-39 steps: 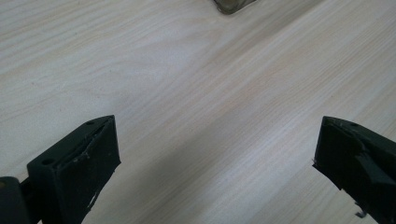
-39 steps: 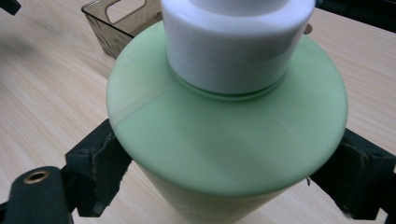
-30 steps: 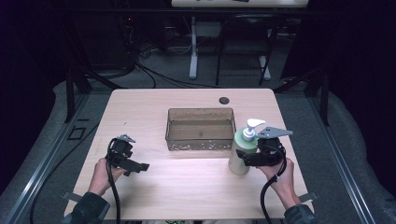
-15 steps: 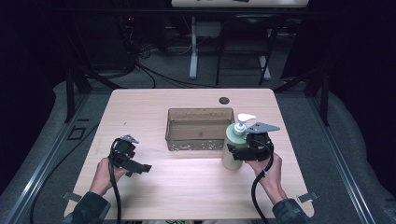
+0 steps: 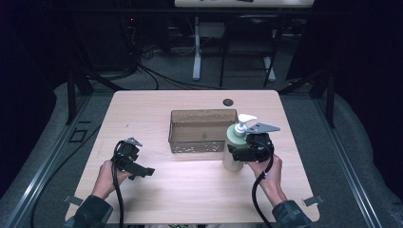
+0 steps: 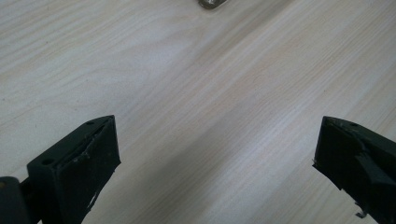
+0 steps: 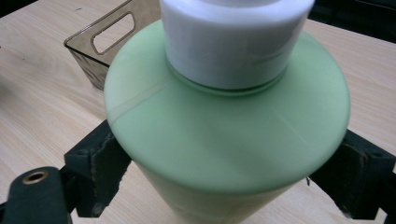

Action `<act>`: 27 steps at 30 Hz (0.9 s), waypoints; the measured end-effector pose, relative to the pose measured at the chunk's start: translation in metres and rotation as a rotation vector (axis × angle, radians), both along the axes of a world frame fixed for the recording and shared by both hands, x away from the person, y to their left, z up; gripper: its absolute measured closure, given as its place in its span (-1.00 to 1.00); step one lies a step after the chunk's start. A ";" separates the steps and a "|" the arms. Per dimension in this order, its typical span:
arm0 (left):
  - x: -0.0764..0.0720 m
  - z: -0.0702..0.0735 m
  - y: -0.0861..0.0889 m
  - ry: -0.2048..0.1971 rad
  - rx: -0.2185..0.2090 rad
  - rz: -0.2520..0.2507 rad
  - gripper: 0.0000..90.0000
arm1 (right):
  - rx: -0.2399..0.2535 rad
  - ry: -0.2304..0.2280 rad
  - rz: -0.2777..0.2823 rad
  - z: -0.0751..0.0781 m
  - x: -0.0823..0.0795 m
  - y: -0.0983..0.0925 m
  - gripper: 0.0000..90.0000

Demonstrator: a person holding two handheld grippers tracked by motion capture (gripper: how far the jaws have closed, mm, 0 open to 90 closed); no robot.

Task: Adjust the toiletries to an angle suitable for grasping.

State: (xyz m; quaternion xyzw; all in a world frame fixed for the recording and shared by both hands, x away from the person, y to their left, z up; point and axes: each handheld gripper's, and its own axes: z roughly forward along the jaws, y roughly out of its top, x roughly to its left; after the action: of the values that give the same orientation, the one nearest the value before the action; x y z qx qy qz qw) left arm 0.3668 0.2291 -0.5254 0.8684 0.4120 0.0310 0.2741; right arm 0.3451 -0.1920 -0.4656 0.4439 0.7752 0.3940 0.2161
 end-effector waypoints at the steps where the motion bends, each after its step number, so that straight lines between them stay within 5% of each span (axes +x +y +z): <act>1: 0.000 0.000 0.000 0.000 0.000 0.000 -1.00 | 0.000 0.000 0.000 0.000 0.000 0.000 -0.73; 11: -0.001 0.000 0.003 -0.002 -0.008 -0.008 -1.00 | 0.014 0.035 0.066 0.001 0.000 -0.008 -0.90; 18: -0.001 0.000 0.006 -0.005 -0.013 -0.005 -1.00 | -0.028 0.051 0.130 0.010 -0.009 -0.016 -1.00; 27: 0.000 -0.001 0.007 -0.003 -0.008 -0.007 -1.00 | -0.074 0.149 0.173 0.010 -0.009 -0.047 -1.00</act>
State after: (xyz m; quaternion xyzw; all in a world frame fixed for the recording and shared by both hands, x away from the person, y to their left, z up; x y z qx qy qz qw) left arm 0.3663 0.2361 -0.5260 0.8687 0.4086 0.0294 0.2785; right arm 0.3361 -0.2390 -0.4552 0.3951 0.8385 0.3483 0.1394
